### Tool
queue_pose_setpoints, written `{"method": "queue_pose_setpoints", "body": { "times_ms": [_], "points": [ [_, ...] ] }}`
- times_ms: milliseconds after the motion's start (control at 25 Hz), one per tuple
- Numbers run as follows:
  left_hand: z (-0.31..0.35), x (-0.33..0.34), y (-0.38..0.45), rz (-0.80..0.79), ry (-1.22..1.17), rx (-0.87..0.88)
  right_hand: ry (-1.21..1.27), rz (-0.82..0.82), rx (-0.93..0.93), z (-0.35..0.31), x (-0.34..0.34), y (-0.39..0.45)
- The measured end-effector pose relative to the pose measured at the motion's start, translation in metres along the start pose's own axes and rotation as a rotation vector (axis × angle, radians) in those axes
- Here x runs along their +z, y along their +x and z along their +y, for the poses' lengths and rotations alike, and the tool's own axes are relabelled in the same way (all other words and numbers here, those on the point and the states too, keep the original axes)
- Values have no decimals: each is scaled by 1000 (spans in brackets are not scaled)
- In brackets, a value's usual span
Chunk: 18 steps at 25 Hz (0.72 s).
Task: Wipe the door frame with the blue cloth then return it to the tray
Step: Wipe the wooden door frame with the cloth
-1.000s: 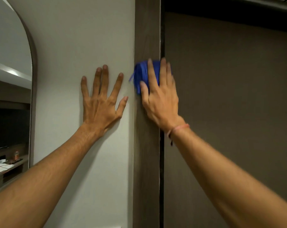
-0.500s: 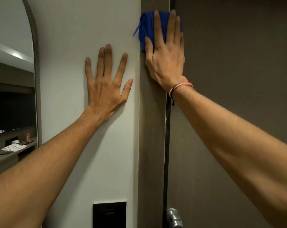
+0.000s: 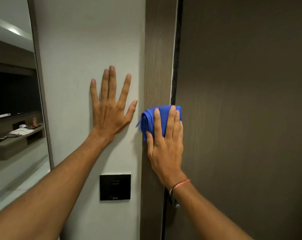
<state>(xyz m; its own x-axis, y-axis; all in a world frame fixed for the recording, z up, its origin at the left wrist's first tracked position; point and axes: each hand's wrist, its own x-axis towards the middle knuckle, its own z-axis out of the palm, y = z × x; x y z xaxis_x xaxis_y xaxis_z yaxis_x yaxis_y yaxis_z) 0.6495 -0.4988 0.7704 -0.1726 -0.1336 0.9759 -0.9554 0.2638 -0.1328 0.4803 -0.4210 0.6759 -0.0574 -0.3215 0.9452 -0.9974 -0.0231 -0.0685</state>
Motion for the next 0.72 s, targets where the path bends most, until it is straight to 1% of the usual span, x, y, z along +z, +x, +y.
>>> {"method": "queue_pose_setpoints", "body": {
  "times_ms": [120, 240, 320, 360, 480, 560, 640, 720],
  "points": [
    [3, 6, -36, 10, 23, 9, 7, -78, -5, 3, 9, -53],
    [4, 10, -49, 44, 29, 6, -7, -91, -33, 3, 5, -57],
    [2, 12, -47, 42, 30, 7, 26, -64, -58, 0, -5, -25],
    [2, 13, -46, 38, 29, 6, 44, -22, -53, -4, -10, 4],
    [4, 12, -47, 43, 37, 3, 74, 131, 28, -18, -28, 111],
    [4, 12, -46, 35, 44, -1, 50, 183, 58, -23, -31, 136],
    [4, 11, -46, 44, 46, 1, 36, 175, 25, -17, -18, 105],
    [5, 11, -45, 45, 46, 1, 28, 88, 6, -10, -5, 37]
  ]
}}
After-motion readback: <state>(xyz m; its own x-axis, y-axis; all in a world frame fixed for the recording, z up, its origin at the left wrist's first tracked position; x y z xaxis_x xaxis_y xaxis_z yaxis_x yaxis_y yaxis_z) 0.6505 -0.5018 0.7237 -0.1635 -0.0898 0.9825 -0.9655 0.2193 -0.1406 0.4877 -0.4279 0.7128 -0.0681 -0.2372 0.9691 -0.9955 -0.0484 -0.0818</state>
